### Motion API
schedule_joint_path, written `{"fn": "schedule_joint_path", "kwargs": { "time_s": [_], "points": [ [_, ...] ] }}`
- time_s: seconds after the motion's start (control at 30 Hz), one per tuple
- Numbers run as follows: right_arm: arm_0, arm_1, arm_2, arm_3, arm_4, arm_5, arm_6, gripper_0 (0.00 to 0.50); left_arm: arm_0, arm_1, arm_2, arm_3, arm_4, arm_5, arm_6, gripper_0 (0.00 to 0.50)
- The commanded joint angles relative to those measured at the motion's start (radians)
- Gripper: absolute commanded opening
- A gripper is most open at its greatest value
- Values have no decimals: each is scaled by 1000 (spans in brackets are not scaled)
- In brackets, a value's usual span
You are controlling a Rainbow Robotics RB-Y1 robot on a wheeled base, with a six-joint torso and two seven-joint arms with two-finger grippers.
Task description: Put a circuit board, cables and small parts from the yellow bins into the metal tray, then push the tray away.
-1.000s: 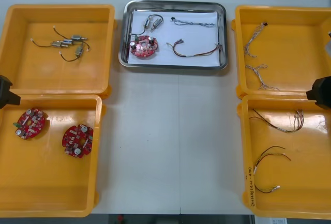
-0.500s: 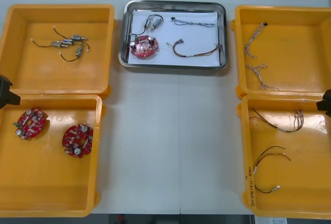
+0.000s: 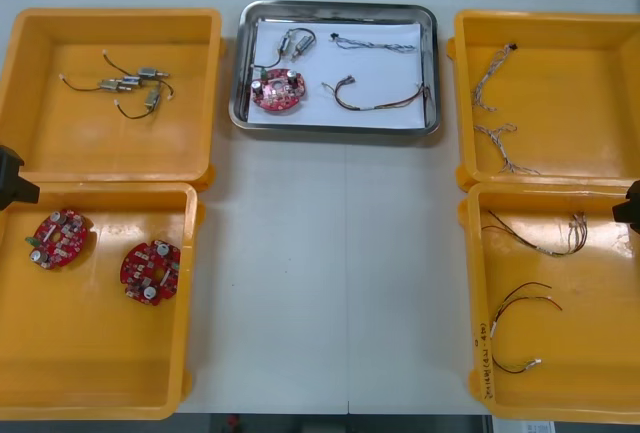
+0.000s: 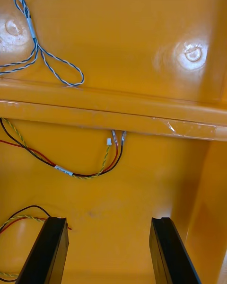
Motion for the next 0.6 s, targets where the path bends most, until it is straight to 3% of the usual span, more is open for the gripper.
{"fn": "schedule_joint_path", "kwargs": {
  "time_s": [0.03,0.17,0.6],
  "points": [
    [33,21,-25,-7,-12,3,-81,500,14,36,24,-25,7,6,-56,500],
    [43,30,-20,-7,-19,3,-149,500,14,36,24,-25,7,6,-56,500],
    [76,29,-12,-7,-27,3,-169,500,14,36,24,-25,7,6,-56,500]
  ]
}}
